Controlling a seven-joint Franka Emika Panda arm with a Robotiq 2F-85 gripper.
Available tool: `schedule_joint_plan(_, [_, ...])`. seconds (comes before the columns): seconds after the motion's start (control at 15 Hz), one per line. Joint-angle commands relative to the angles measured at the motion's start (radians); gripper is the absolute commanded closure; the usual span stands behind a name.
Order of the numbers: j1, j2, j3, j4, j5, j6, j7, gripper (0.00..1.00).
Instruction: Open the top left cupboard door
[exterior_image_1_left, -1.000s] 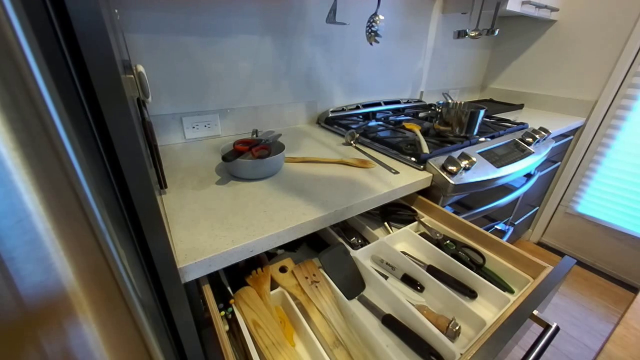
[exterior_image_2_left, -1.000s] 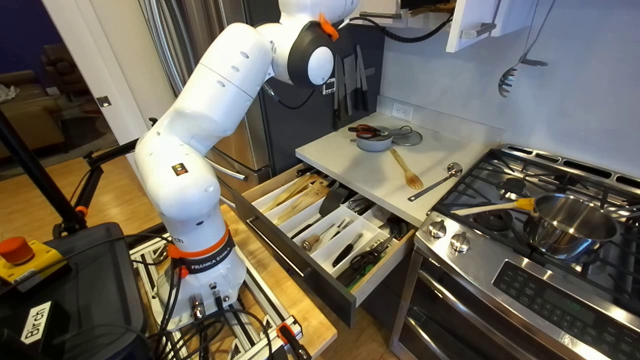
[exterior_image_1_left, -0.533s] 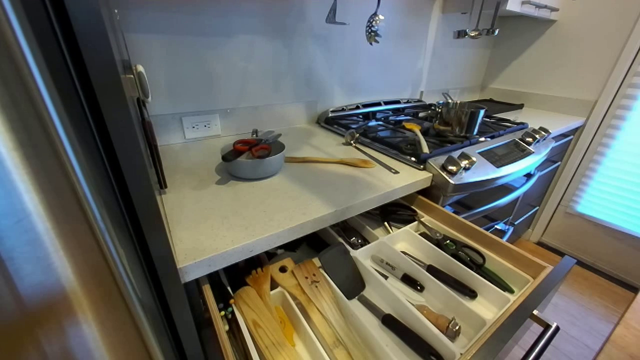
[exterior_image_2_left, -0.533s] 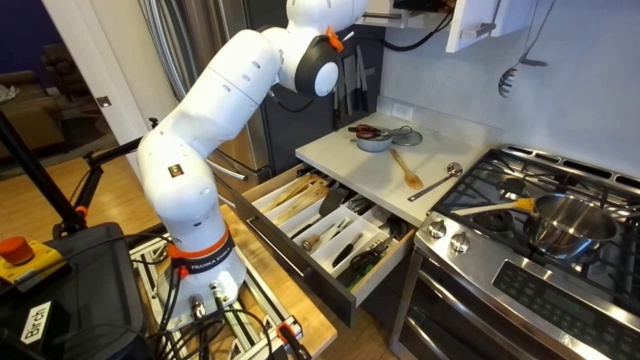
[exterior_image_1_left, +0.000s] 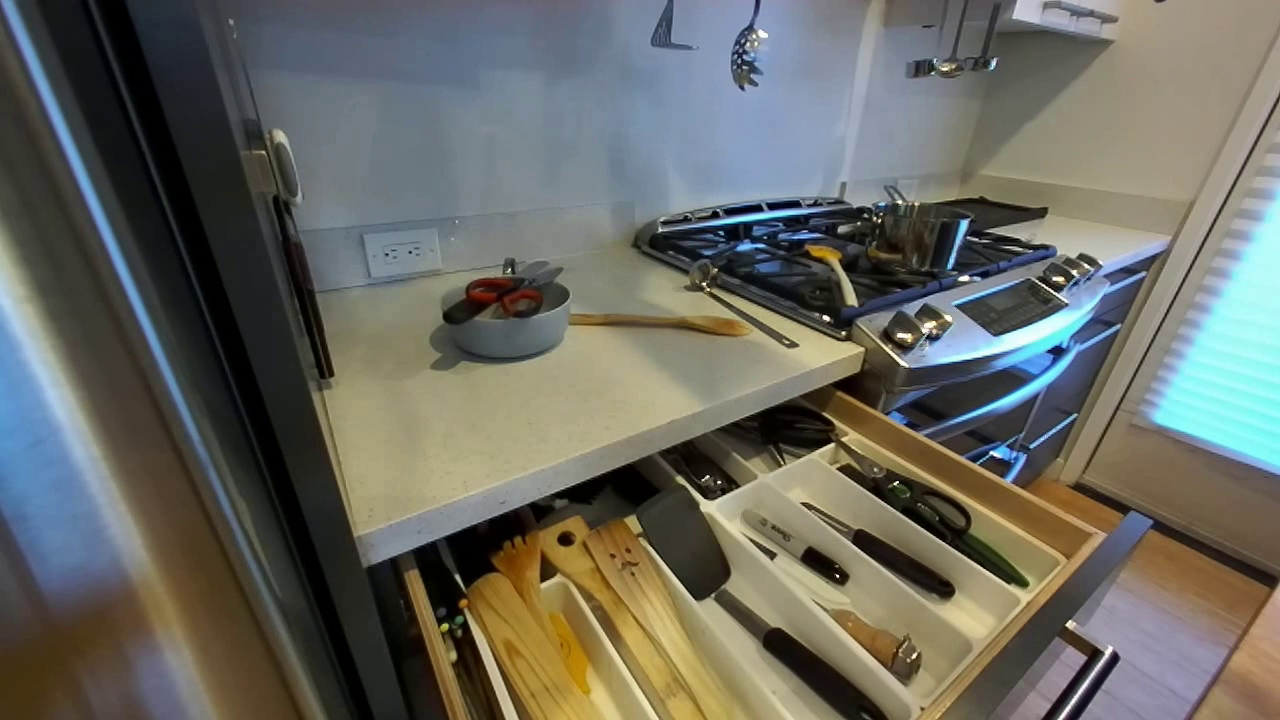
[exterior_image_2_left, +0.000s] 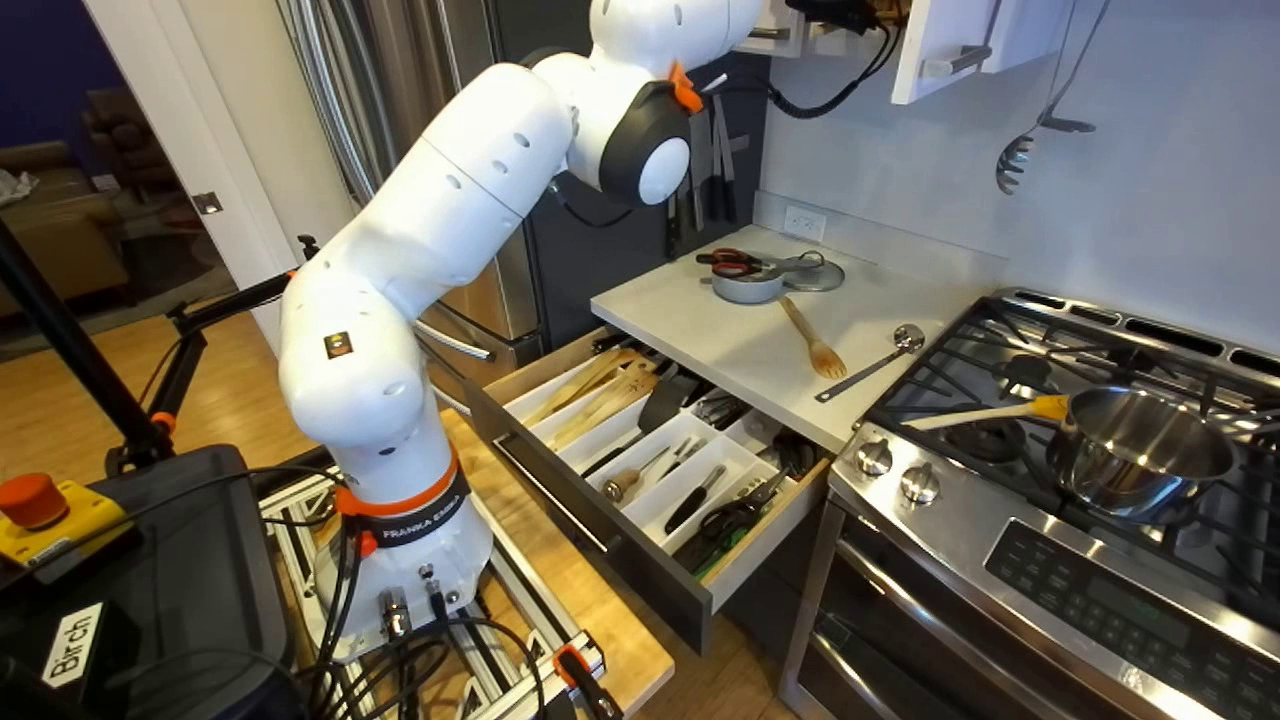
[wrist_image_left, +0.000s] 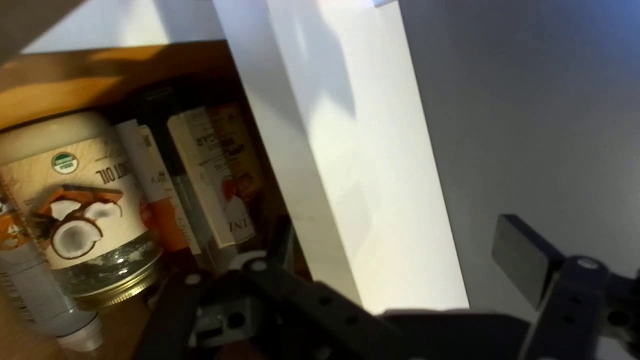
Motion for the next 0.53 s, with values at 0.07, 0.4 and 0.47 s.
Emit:
schedule_joint_plan(0.07, [-0.024, -0.034, 0.047, -0.008, 0.026, -0.174, 0.118, 0.0])
schedule_joint_plan(0.4, [-0.004, -0.043, 0.093, -0.021, 0.031, -0.244, 0.19, 0.0])
schedule_joint_plan(0.47, [0.001, -0.043, 0.103, -0.023, 0.031, -0.253, 0.203, 0.0])
